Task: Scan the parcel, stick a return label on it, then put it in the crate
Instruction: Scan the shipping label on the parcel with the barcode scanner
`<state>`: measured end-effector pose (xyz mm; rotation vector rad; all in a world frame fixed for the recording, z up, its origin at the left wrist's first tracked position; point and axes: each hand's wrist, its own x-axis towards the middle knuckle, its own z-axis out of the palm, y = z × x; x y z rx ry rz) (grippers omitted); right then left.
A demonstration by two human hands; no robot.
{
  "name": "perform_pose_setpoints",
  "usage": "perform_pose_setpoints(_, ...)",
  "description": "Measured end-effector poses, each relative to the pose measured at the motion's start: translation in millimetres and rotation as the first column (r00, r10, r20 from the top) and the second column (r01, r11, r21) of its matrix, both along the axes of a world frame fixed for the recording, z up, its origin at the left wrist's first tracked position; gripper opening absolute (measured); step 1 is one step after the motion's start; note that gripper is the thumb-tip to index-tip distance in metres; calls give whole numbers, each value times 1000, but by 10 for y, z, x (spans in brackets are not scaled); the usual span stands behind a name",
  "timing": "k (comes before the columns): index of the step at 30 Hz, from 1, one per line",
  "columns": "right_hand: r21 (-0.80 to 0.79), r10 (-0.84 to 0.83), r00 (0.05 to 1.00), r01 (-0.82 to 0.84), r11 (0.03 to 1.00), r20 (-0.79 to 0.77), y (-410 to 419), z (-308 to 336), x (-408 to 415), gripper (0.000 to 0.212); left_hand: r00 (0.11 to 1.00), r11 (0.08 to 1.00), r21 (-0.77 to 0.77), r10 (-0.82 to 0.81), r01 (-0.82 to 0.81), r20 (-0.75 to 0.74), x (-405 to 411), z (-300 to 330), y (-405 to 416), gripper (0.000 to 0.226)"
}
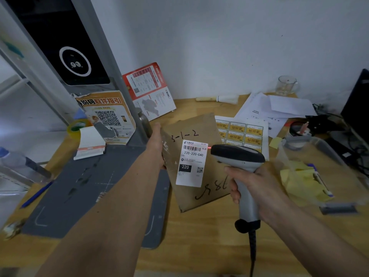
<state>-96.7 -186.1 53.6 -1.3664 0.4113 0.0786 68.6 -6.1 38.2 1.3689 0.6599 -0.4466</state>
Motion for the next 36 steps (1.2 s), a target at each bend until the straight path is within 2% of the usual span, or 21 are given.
perform_pose_setpoints(2,-24,-34,999,34,999,-10,-6,9,10,21,1000,1000,27,-14,14,13,-8,-5,-4,63)
perform_pose_setpoints(5,-100,-139,990,136,986,-16,-68,0,92,16,994,998,57,-24,18,108,-32,-70,-4,68)
perform_pose_setpoints(7,-67,-208,976,204,977,-70,-148,-46,194,16,988,998,35,-62,57,138,-51,-139,0,90)
perform_pose_setpoints(9,30,-226,962,233,972,-155,-211,-116,302,28,983,989,72,-137,129,123,-135,-189,-3,107)
perform_pose_setpoints(13,133,-170,957,205,970,-235,-269,-339,406,51,956,944,184,-289,275,54,-355,-269,-77,92)
perform_pose_setpoints(15,99,-171,958,198,975,-230,-309,-384,413,46,960,925,270,-280,266,12,-372,-298,-100,88)
perform_pose_setpoints(18,71,-193,955,214,974,-225,-427,-399,407,21,961,878,392,-266,274,-76,-334,-327,-94,77)
perform_pose_setpoints(22,30,-168,948,183,983,-271,-554,-490,421,29,938,821,455,-318,344,-135,-415,-427,-215,56)
perform_pose_setpoints(26,6,-96,946,103,995,-310,-762,-577,399,25,934,811,479,-353,336,-58,-551,-562,-333,50)
perform_pose_setpoints(30,-115,-192,930,163,980,-313,-1062,-695,465,15,939,746,608,-343,271,1,-722,-684,-355,43)
perform_pose_setpoints(33,-182,-226,911,171,968,-344,-1199,-886,597,13,955,743,642,-291,191,53,-843,-758,-351,40)
perform_pose_setpoints(36,-283,-185,888,65,957,-421,-1224,-1159,709,17,955,737,652,-289,179,65,-865,-846,-336,38)
